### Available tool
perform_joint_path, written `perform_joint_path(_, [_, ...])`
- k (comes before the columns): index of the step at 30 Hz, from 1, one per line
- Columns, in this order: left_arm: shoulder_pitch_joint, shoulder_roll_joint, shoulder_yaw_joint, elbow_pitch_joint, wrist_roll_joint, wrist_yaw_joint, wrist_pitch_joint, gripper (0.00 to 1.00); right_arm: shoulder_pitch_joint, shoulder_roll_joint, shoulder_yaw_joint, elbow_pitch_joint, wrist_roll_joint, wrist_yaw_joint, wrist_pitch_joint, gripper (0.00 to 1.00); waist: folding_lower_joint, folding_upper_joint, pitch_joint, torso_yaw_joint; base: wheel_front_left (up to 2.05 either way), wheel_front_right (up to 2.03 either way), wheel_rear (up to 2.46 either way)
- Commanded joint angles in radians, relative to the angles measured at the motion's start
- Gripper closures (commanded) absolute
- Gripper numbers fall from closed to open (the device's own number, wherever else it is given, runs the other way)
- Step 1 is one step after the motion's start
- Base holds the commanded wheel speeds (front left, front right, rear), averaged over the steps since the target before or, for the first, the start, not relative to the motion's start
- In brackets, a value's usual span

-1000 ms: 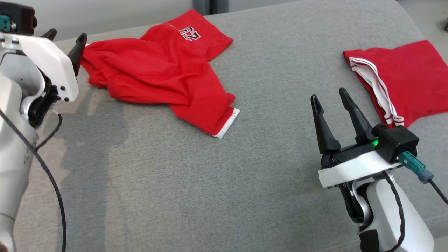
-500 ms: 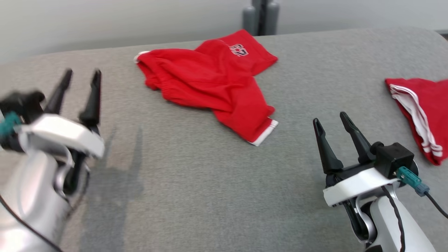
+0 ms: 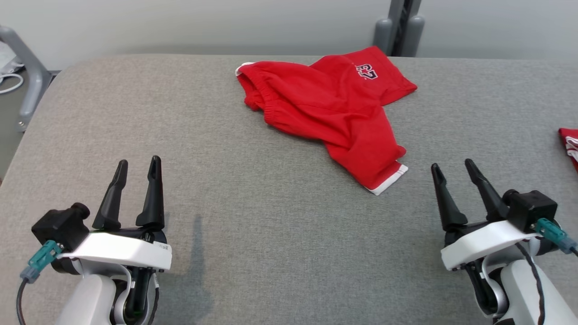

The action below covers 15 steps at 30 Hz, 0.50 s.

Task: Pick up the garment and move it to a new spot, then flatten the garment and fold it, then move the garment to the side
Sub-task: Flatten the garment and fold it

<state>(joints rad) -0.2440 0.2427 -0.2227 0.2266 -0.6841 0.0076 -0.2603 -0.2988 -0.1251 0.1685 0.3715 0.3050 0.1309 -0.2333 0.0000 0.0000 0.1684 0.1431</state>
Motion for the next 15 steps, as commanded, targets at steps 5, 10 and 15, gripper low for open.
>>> perform_joint_path(5, [0.030, -0.044, 0.035, -0.020, 0.047, -0.020, -0.005, 0.00, -0.023, -0.008, -0.053, 0.038, 0.017, 0.000, 0.019, 0.00, 0.0000, 0.0000, 0.018, 0.040, 0.00, 0.00, 0.00])
perform_joint_path(10, [0.026, -0.072, 0.044, -0.011, 0.089, -0.043, -0.005, 0.00, -0.062, -0.005, -0.079, 0.111, 0.027, 0.000, 0.061, 0.00, 0.0000, 0.0000, 0.041, 0.064, 0.00, 0.00, 0.00])
perform_joint_path(15, [0.009, -0.102, 0.054, 0.004, 0.114, -0.060, -0.005, 0.00, -0.115, -0.012, -0.085, 0.197, 0.020, 0.000, 0.096, 0.00, 0.0000, 0.0000, 0.069, 0.088, 0.00, 0.00, 0.00])
